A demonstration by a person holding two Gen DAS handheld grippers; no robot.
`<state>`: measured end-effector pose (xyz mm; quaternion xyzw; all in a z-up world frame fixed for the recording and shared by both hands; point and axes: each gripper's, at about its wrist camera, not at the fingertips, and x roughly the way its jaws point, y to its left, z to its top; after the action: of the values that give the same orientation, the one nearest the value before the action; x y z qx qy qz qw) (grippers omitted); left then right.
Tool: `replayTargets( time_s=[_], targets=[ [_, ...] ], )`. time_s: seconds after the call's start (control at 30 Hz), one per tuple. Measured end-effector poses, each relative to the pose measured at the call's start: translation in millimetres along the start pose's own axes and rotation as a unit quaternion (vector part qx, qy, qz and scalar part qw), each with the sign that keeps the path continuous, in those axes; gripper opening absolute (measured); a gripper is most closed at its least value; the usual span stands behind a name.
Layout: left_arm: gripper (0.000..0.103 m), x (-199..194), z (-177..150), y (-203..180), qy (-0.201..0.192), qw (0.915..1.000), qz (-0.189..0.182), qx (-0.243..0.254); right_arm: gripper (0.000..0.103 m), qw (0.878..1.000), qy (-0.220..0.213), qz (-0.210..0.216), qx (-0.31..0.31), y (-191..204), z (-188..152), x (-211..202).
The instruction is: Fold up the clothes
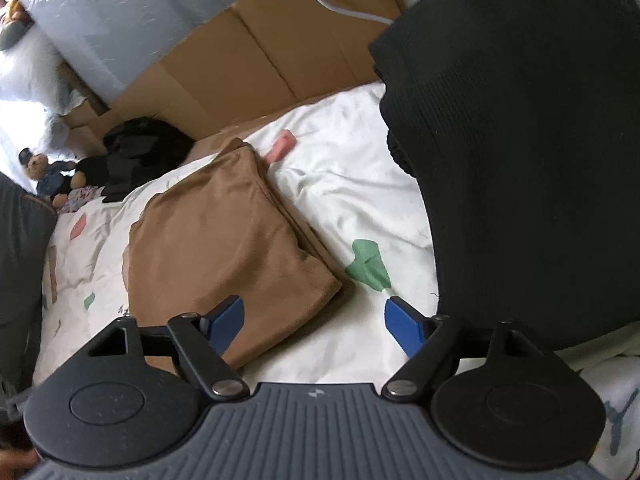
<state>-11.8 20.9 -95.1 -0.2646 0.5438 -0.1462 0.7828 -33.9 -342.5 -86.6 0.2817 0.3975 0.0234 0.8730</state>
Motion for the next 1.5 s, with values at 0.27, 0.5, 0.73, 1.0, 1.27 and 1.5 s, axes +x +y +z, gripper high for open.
replayTargets(
  time_s=[0.27,0.5,0.73,1.0,1.27,1.5],
  targets=[
    [0.103,8,13,13,0.039,0.9976,-0.054,-0.018,0.074,0.999,0.024,0.017,0.029,-1,3,32],
    [0.103,15,14,32,0.051,0.9928,-0.075,-0.078,0.073,0.995,0.041,0.038,0.081,-20,0,48],
    [0.103,17,22,52,0.038,0.9872,-0.106,-0.113,0.073,0.989,0.044,0.065,0.123,-33,-4,63],
    [0.103,18,31,61,0.027,0.9849,-0.110,-0.131,0.074,0.984,0.050,0.088,0.144,-43,4,78],
    [0.103,15,23,67,0.043,0.9843,-0.132,-0.110,0.073,0.977,0.041,0.120,0.173,-51,7,90],
    [0.103,23,23,71,0.038,0.9769,-0.166,-0.129,0.060,0.976,0.042,0.128,0.173,-52,13,99]
  ],
)
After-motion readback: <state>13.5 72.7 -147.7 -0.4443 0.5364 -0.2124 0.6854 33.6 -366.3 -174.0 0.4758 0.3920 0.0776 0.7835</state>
